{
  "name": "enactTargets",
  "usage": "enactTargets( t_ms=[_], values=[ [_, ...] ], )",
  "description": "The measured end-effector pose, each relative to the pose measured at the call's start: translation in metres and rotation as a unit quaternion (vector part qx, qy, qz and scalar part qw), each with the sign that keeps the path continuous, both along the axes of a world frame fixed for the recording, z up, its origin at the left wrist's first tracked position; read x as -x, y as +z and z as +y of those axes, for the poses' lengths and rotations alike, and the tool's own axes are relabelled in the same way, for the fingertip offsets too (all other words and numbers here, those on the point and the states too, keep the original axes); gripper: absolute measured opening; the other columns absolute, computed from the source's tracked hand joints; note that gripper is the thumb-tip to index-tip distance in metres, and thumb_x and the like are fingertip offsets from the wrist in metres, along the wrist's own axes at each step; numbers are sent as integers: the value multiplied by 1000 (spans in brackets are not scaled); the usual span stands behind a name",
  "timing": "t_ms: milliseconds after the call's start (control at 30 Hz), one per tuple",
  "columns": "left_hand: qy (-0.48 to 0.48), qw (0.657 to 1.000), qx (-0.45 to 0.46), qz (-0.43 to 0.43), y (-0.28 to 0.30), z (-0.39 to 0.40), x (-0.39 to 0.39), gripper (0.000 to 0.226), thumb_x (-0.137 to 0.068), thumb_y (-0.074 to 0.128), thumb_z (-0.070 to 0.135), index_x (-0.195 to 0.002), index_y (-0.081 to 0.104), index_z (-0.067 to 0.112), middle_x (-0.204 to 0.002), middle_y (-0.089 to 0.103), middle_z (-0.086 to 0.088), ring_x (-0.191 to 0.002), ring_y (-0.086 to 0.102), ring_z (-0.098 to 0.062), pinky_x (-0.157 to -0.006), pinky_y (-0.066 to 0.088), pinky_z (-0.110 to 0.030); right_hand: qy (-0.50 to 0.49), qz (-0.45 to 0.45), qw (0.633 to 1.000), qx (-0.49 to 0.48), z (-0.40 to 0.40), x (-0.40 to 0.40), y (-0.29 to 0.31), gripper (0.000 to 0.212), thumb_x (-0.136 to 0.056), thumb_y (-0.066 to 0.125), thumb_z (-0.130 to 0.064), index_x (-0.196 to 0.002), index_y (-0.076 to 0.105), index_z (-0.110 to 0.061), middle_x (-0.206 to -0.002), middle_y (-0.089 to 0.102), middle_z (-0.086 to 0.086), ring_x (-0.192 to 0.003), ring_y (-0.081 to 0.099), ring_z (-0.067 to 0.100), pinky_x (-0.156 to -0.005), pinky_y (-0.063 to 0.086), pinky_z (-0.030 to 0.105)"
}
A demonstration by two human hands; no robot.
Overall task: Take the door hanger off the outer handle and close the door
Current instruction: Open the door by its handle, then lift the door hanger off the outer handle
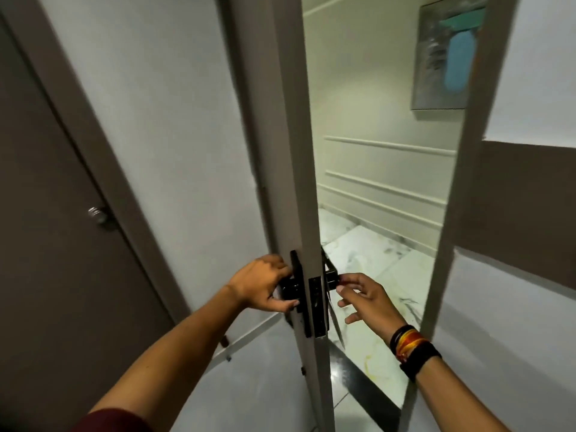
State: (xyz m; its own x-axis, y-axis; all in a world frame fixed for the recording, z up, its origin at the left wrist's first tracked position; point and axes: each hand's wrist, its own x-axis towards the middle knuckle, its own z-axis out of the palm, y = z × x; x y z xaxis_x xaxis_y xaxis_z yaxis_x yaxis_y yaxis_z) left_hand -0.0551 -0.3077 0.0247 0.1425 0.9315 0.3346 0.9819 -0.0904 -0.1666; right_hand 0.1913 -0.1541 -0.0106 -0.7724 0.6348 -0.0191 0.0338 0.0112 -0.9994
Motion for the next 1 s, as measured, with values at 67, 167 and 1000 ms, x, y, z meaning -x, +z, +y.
enactTargets(
  t_ms=[67,167,1000],
  values=[
    [37,999,20,-8,5,-25,0,54,-87,65,61,-96,72,8,-84,70,-7,-83,63,-27,-77,54,-40,40,-4,999,10,-15,14,1,26,-99,64,-13,-124,62,-18,-121,69,7,-88,71,22,-57,60,31],
    [68,997,41,-9,12,-58,3,49,-86,65,54,-97,73,7,-94,74,-9,-95,66,-29,-86,54,-41,105,-8,994,38,-38,33,2,36,-99,59,-5,-133,54,-16,-114,69,10,-86,68,21,-55,61,31],
    [168,979,100,50,32,-186,62,43,-81,57,59,-104,71,25,-110,72,-6,-112,55,-24,-113,32,-39,31,45,901,-430,-185,117,-15,21,-90,75,-34,-101,83,-18,-84,79,0,-73,70,17,-68,55,23]
  ],
)
